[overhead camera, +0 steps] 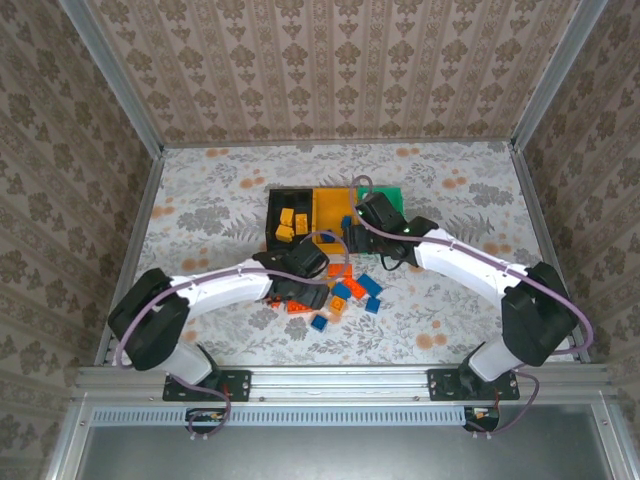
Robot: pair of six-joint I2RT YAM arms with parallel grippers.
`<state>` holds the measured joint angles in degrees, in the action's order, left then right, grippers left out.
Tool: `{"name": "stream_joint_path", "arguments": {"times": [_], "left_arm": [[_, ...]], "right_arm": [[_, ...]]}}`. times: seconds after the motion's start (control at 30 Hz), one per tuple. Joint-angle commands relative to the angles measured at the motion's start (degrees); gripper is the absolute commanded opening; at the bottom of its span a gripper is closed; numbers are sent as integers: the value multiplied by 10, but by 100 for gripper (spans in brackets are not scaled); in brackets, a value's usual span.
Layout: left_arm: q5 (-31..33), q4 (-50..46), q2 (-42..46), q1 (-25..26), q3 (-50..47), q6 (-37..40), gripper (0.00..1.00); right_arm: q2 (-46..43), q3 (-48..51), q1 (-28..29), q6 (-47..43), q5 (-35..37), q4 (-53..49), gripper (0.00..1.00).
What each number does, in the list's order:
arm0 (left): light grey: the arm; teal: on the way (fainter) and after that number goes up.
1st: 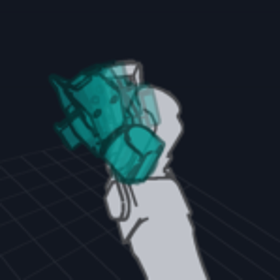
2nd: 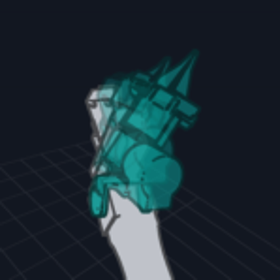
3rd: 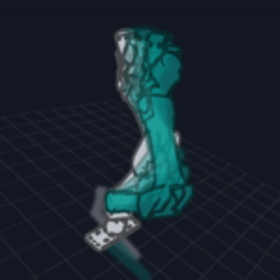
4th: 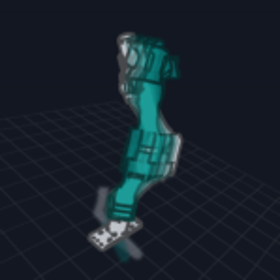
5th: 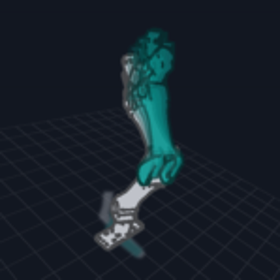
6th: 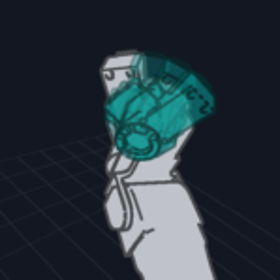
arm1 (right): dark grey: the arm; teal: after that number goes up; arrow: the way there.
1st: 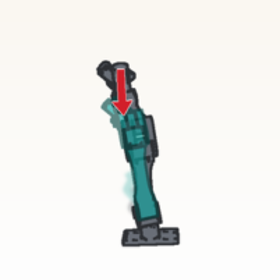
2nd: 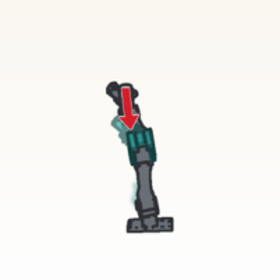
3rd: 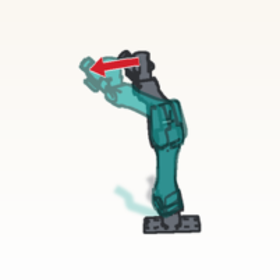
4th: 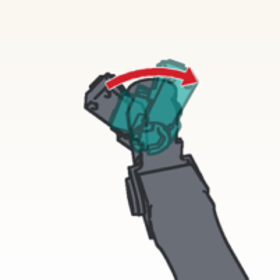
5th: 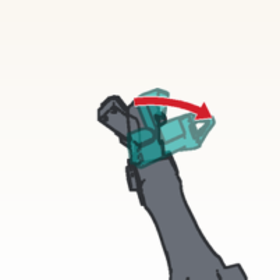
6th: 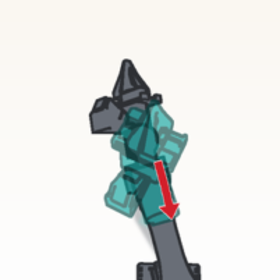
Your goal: Sort the legos into containers by color
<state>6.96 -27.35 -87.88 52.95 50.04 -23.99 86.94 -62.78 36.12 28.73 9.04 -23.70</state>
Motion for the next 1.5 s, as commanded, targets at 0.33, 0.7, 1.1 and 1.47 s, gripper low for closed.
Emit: {"name": "stream_joint_path", "arguments": {"times": [0.33, 0.7, 1.1, 1.47], "left_arm": [[-5, 17, -48, 1, 27, 9, 54], [61, 7, 90, -33, 16, 5, 42], [84, 180, 22, -170, 84, 44, 44], [60, 186, -90, -195, 148, 32, 52]], "right_arm": [[-58, 29, -23, 9, 3, 21, 70], [-58, 28, -32, 11, -2, 26, 70], [-57, 48, -42, 23, -7, 29, 70], [-68, 69, -42, 25, -27, 33, 71]]}}
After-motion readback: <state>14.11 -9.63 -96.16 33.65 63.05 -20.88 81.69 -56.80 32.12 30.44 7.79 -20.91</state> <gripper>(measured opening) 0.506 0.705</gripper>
